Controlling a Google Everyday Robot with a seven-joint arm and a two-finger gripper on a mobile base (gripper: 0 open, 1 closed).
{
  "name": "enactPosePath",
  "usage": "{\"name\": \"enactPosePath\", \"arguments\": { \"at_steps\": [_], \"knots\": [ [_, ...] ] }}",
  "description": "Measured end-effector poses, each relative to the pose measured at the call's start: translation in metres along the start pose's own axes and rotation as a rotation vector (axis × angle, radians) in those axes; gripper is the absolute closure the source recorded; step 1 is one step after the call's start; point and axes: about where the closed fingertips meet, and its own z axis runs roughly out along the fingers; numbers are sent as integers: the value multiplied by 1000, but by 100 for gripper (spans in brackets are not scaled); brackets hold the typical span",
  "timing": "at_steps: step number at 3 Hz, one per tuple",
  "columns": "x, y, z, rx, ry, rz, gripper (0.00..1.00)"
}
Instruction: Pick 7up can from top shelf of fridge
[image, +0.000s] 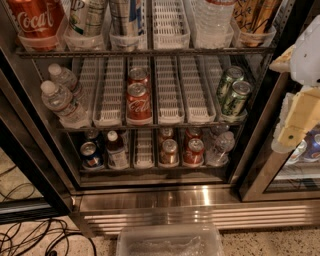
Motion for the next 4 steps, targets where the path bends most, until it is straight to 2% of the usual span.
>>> {"name": "enactPosePath", "arguments": {
  "at_steps": [1,2,3,4],
  "knots": [
    [0,0,0,0,0,0,0],
    [-23,13,3,17,-31,-17,0],
    [-72,28,4,50,-139,-40,0],
    [-130,47,-8,70,-259,-92,0]
  ]
}}
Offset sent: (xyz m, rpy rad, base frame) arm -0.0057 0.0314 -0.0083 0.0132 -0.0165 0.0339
